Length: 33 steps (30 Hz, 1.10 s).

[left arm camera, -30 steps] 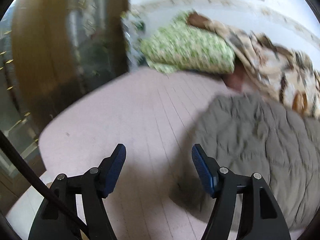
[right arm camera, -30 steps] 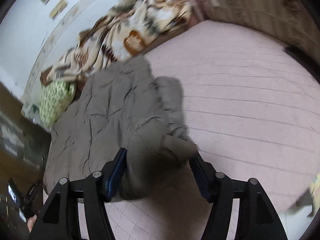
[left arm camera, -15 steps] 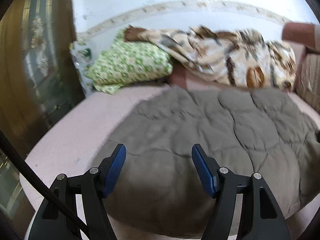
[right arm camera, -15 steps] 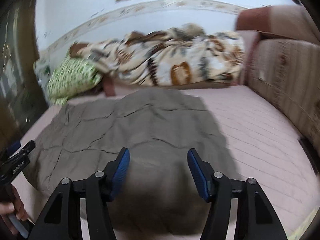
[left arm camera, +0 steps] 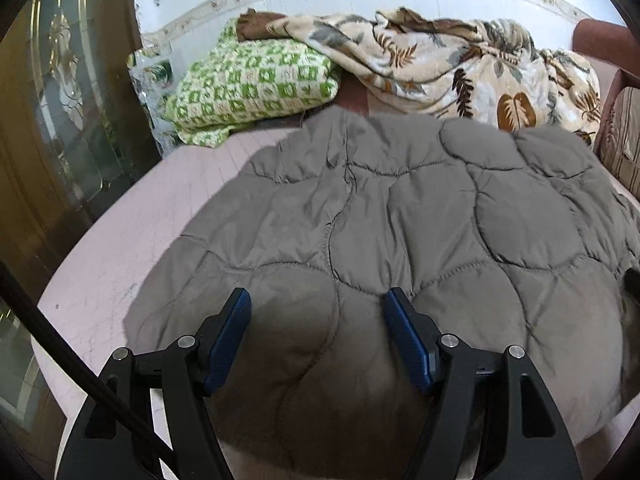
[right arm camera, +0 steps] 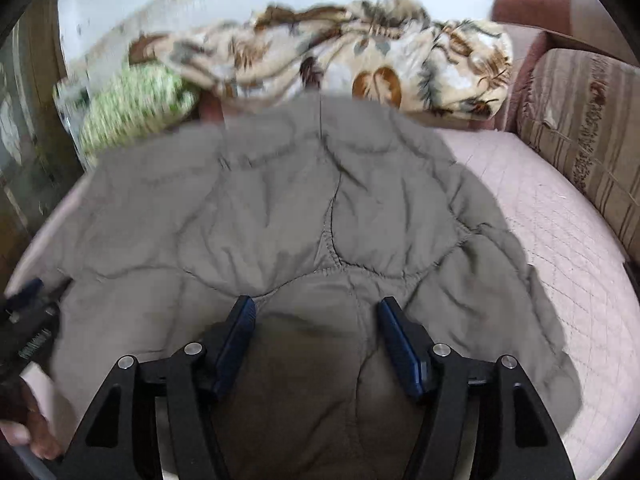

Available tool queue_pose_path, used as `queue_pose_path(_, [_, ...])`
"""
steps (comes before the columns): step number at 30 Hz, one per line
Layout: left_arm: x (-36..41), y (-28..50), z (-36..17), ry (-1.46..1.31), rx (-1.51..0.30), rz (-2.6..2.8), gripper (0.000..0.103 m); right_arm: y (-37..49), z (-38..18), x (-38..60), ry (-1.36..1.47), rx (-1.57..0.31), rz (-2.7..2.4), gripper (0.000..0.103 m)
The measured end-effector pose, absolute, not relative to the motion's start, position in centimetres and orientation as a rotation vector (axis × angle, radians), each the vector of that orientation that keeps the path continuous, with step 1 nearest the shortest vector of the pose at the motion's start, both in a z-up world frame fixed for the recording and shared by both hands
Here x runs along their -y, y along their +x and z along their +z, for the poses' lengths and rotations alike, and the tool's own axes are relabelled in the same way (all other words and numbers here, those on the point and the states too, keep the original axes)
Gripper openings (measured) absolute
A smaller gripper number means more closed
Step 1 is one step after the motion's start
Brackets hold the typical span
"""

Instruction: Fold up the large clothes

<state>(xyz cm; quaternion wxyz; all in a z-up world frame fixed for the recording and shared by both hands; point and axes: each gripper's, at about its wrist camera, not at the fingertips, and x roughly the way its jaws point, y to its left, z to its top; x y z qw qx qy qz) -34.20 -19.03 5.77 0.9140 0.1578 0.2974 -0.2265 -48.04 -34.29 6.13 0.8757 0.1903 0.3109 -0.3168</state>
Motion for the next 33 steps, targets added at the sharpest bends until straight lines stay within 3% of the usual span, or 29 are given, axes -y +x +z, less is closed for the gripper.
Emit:
queue_pose_path(2, [18.5,-35.3,6.3,0.327,-0.587,-0.479,0.069,-49.9,7.4,33.2,0.391,-0.586,-0.682,0.069])
queue_pose_path(4, [18.2,-36.1,6.5,0.331,-0.569,-0.491,0.069,-50.9,8.1,32.6,0.374,-0.561,-0.723,0.078])
queue_pose_path(11, [16.9,-37.1,5.8,0.311,-0.618,-0.537,0.069,-51.1,5.1,33.9,0.445,-0.703,-0.721,0.084])
queue_pose_path(20, [12.8,-38.6,6.3,0.163,-0.648,-0.585,0.069,-54.0,8.1,28.4,0.360,-0.564,-0.699,0.083])
queue_pose_path(27, [11.9,-43.9,8.5,0.271,-0.482,-0.632,0.069,-55.4,9.8,22.1,0.152,-0.544,-0.683,0.083])
queue_pose_path(33, [9.6,-45.1,7.6,0.222,-0.502,-0.625,0.073,-56.2,8.5,18.6,0.093,-0.545,-0.689,0.083])
